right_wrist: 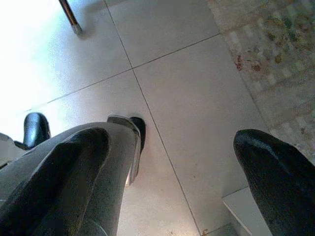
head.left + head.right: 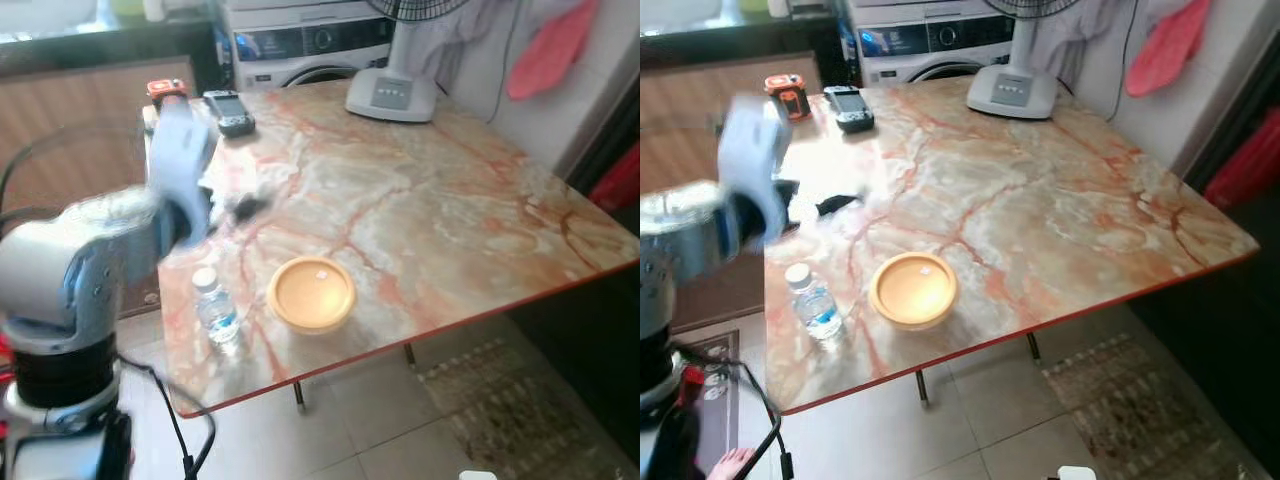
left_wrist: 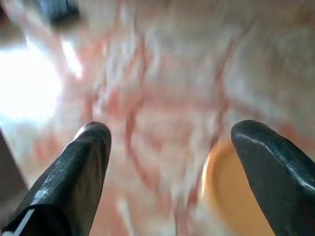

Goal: Restocking fridge

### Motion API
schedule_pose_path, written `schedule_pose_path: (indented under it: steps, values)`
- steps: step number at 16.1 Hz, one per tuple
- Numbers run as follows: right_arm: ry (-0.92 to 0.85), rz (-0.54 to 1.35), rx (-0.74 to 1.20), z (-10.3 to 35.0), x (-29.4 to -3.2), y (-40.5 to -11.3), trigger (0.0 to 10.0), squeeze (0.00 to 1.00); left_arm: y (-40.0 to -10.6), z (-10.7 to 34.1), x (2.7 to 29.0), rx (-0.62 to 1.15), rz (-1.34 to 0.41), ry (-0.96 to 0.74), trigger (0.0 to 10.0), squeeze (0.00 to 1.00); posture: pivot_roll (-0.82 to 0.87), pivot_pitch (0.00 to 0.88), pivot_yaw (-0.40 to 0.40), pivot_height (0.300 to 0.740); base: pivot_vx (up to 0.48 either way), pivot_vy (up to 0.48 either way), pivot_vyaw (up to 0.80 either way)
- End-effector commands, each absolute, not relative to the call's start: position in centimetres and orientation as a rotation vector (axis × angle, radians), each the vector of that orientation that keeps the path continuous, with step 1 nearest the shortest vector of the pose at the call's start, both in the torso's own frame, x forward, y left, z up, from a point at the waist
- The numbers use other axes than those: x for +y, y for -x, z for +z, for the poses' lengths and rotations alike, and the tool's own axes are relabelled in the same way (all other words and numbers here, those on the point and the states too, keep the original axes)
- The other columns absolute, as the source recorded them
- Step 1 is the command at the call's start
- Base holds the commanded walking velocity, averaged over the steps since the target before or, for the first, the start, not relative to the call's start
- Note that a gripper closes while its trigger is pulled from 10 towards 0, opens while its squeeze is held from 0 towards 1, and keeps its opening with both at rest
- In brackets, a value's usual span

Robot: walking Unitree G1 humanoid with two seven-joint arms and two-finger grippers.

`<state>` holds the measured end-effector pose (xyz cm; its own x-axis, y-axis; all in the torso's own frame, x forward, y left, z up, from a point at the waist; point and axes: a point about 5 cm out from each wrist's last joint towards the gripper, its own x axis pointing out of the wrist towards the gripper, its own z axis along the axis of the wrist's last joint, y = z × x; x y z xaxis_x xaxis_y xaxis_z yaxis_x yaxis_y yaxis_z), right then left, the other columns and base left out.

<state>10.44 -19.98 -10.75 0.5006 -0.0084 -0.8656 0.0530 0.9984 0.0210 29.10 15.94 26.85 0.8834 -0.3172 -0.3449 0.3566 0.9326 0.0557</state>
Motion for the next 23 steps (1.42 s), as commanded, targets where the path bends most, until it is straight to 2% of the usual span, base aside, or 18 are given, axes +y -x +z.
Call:
schedule_pose_path:
  steps: [1,7,10,15,19,22,23]
  values:
    - [-0.052,-0.007,1.096,-11.2,-19.1,-9.3,10.0,0.00,-28.6,26.1,15.6,0.448,-0.401,-0.119,10.0,0.00,0.21,0.033,-0.005,0.736,0.000,0.000,0.00]
    - [-0.063,-0.008,1.111,-11.4,-18.8,-8.8,10.0,0.00,-28.0,25.9,16.1,0.485,-0.425,-0.169,10.0,0.00,0.21,0.015,0.021,0.736,0.000,0.000,0.00]
    - [-0.060,-0.008,1.115,-11.4,-18.8,-8.7,10.0,0.00,-27.2,24.8,16.4,0.552,-0.460,-0.254,10.0,0.00,0.21,0.015,0.020,0.736,0.000,0.000,0.00]
    - [-0.060,-0.003,1.111,-11.4,-18.9,-8.7,10.0,0.00,-26.9,23.8,15.9,0.582,-0.494,-0.234,10.0,0.00,0.21,0.019,0.013,0.736,0.000,0.000,0.00]
    - [-0.056,-0.004,1.115,-11.4,-19.1,-8.7,10.0,0.00,-27.3,22.8,17.3,0.609,-0.390,-0.262,10.0,0.00,0.21,0.032,0.014,0.736,0.000,0.000,0.00]
    - [-0.056,-0.003,1.116,-11.4,-19.1,-8.6,10.0,0.00,-27.4,22.9,17.3,0.600,-0.382,-0.254,10.0,0.00,0.21,0.037,0.009,0.736,0.000,0.000,0.00]
    - [-0.053,0.002,1.116,-11.4,-19.1,-8.7,10.0,0.00,-27.6,22.8,17.4,0.597,-0.373,-0.249,9.1,0.00,0.21,0.039,0.011,0.736,0.000,0.000,0.00]
